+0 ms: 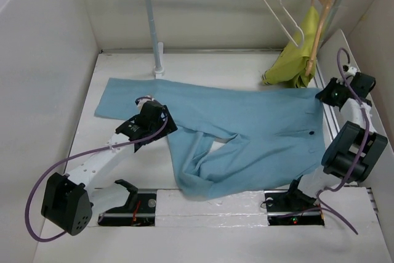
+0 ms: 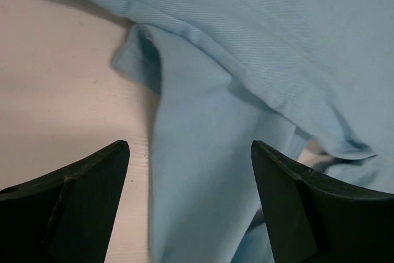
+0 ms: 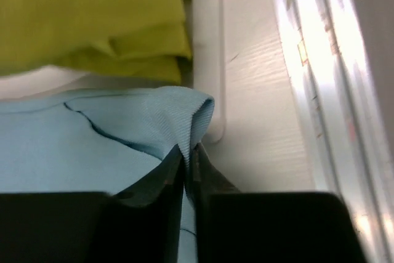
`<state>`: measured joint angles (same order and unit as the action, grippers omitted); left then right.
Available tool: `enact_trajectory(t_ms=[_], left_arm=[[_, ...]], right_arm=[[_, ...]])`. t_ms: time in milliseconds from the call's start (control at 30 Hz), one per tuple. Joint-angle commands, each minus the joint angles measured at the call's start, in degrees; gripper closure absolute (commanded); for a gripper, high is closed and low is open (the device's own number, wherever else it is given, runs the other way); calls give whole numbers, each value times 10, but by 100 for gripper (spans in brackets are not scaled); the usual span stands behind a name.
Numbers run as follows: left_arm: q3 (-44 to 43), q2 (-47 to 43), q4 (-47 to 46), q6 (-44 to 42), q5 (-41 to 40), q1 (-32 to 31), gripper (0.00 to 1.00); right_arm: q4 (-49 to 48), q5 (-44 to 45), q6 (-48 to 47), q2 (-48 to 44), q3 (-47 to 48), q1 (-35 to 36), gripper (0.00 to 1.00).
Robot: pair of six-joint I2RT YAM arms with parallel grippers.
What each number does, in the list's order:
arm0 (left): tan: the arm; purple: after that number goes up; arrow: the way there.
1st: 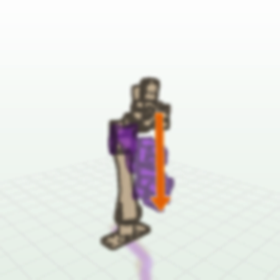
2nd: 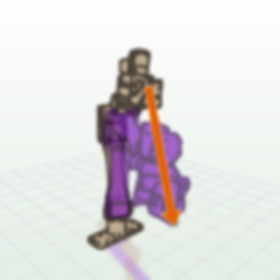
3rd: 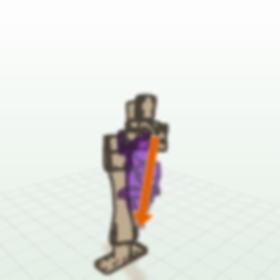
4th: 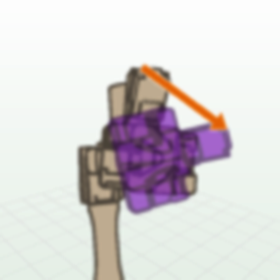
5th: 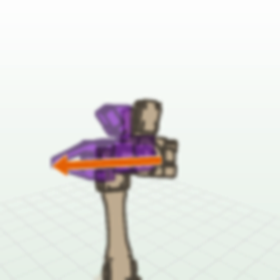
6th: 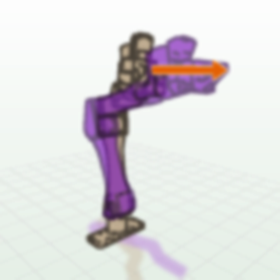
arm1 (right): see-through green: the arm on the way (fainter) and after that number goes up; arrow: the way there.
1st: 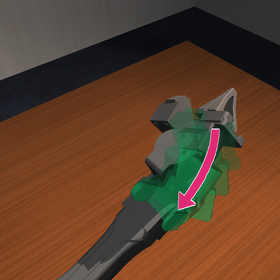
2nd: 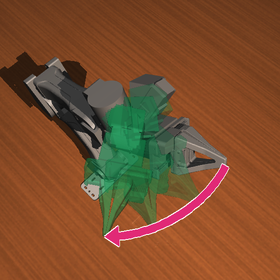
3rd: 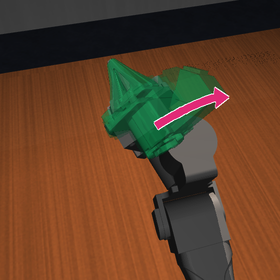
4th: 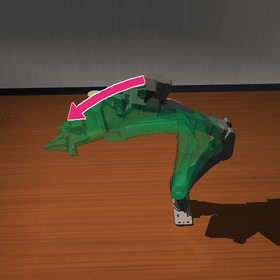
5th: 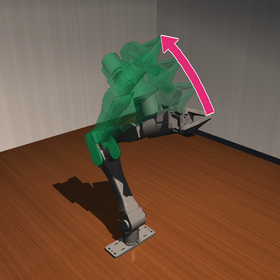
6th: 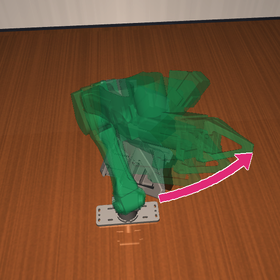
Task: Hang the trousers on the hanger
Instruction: Flatten out the trousers at the center of the board, then fold the trousers at the center of the board.
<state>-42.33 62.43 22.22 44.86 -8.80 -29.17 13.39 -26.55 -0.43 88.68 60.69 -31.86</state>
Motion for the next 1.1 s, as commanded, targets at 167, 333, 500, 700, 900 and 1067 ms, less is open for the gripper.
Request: enact_trajectory(t_ms=[167,333,500,700,900,1067], left_arm=[[23,10,-2,-3,21,1,27],[25,58,-31,16,-20,-5,32],[29,108,-112,24,-16,-5,43],[44,166,-196,31,19,-5,62],[35,177,-188,39,1,-5,100],[-31,87,-87,52,-22,-5,100]], right_arm=[[93,66,-25,71,161,-15,27],[60,33,-14,-59,56,39,36],[-14,2,28,-254,-156,132,79],[7,-40,21,-348,-263,344,62],[-54,-5,76,-351,-355,444,56],[-85,3,73,-303,-387,444,55]])
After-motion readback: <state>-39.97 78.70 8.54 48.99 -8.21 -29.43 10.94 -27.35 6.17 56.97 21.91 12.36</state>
